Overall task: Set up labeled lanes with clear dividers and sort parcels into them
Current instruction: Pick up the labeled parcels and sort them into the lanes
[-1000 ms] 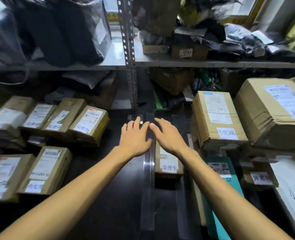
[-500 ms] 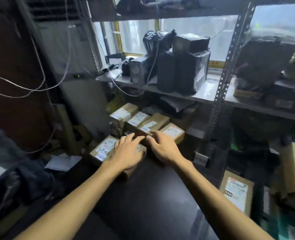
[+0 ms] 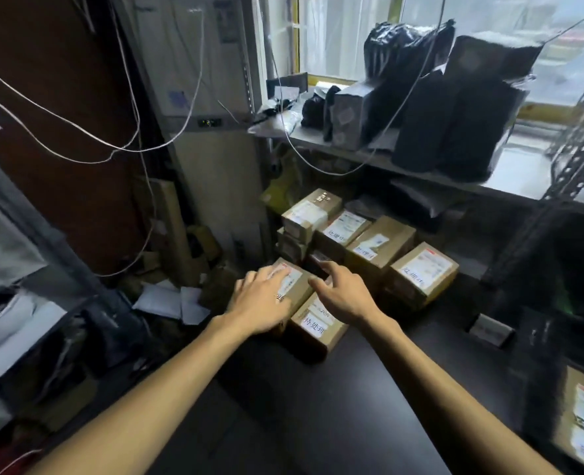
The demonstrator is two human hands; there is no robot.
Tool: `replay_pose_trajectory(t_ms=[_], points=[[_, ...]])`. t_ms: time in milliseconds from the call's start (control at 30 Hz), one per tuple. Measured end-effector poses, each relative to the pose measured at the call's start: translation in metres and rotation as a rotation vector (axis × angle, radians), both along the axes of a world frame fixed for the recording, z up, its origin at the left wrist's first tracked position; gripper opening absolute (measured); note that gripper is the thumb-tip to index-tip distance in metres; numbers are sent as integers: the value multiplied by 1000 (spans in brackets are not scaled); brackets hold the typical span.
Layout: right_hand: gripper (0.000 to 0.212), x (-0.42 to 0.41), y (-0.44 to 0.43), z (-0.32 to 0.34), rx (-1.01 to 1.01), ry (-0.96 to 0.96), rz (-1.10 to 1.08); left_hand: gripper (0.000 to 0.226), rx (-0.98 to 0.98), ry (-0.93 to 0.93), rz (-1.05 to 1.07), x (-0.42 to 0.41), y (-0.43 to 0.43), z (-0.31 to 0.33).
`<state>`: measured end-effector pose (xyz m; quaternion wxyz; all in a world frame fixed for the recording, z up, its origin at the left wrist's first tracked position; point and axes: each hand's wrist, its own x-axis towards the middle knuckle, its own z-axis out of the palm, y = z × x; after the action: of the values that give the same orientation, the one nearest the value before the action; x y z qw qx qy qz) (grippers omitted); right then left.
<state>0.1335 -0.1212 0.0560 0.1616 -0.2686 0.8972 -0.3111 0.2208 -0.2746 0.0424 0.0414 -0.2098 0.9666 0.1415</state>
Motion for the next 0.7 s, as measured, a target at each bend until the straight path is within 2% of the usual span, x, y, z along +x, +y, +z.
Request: replay_pose_trajectory(t_ms=[233, 400, 533, 700], points=[[66, -23, -46, -51, 179, -134, -59, 67, 87, -85, -64, -33, -41, -43], [90, -56, -57, -91, 282, -248, -258, 68, 147, -142, -158, -85, -51, -78], [102, -95, -55, -125, 276, -397, -397, 64, 185, -217, -272, -135, -49, -103], [110, -126, -48, -163, 338, -467, -476, 77, 167, -308, -435, -190, -42, -138]])
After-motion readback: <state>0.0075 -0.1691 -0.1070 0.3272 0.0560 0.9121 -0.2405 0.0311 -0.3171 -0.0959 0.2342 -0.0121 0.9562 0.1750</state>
